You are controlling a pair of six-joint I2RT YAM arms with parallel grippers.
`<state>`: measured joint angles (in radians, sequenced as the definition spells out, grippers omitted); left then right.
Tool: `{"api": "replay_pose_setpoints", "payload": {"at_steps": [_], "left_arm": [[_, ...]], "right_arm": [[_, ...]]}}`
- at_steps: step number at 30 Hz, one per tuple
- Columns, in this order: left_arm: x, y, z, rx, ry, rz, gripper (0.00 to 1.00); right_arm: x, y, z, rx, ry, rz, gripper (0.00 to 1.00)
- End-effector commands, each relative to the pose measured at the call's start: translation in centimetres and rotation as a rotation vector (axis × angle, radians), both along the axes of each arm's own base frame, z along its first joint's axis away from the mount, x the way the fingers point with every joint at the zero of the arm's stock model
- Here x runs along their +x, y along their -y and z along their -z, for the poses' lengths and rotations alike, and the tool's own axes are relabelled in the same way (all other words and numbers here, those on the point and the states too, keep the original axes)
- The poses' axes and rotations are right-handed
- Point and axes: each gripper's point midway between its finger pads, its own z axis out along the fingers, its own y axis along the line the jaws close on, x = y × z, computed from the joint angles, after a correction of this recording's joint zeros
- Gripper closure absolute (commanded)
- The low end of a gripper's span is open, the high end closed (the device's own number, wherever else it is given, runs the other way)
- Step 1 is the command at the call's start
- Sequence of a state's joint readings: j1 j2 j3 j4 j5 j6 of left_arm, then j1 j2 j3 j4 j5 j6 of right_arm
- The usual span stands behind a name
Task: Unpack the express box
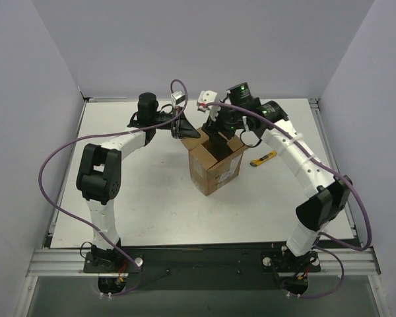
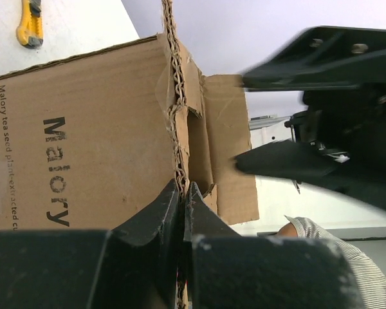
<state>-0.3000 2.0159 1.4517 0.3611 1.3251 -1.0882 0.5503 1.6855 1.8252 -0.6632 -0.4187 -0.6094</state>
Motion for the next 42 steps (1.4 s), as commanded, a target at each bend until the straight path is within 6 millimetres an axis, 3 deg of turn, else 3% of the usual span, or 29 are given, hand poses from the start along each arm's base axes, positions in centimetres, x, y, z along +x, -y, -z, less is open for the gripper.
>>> {"api": "replay_pose_setpoints", "payload": {"at_steps": [1,3,6,13,18,19,22,28,35,39,42], "left_arm": [[0.4,0.1,-0.8,-0.015,0.072,0.032,1.00],[0.8,-0.1,-0.6,-0.010,0.070,0.019,1.00],[1.1,-0.3,-0.6,-0.010,0.070,0.013,1.00],[1.2,-0.3,-0.7,-0.012,0.085,0.018,1.00],[1.0,-0.1,-0.9,-0.010,0.101,0.027,1.00],[1.0,-0.1,-1.0,-0.010,0.104,0.029,1.00],[0.9,0.0,-1.2,-0.010,0.116,0.033,1.00],[0.4,0.6,-1.3,-0.013,0.128,0.052,1.00],[0.0,0.8,-1.7,-0.012,0.144,0.060,1.00],[-0.1,0.9,-1.9,-0.012,0.153,0.060,1.00],[-0.3,1.1,-2.4,-0.015,0.168,0.063,1.00]], "right_arm": [[3.2,0.6,4.1,-0.175,0.070,0.140,0.38],[3.2,1.1,5.2,-0.246,0.102,0.185,0.37],[3.9,1.8,5.3,-0.329,0.211,0.226,0.37],[5.5,4.8,2.7,-0.415,0.355,0.270,0.39],[6.8,7.2,0.7,-0.362,0.344,0.352,0.48],[7.3,8.4,0.4,-0.347,0.329,0.382,0.48],[7.5,9.2,-0.4,-0.187,0.221,0.424,0.53],[5.8,9.8,2.4,-0.021,-0.047,0.460,0.57],[4.5,11.4,8.1,0.050,-0.333,0.527,0.61],[2.8,9.7,9.4,0.098,-0.444,0.472,0.60],[2.4,10.0,10.7,0.050,-0.461,0.500,0.59]]}}
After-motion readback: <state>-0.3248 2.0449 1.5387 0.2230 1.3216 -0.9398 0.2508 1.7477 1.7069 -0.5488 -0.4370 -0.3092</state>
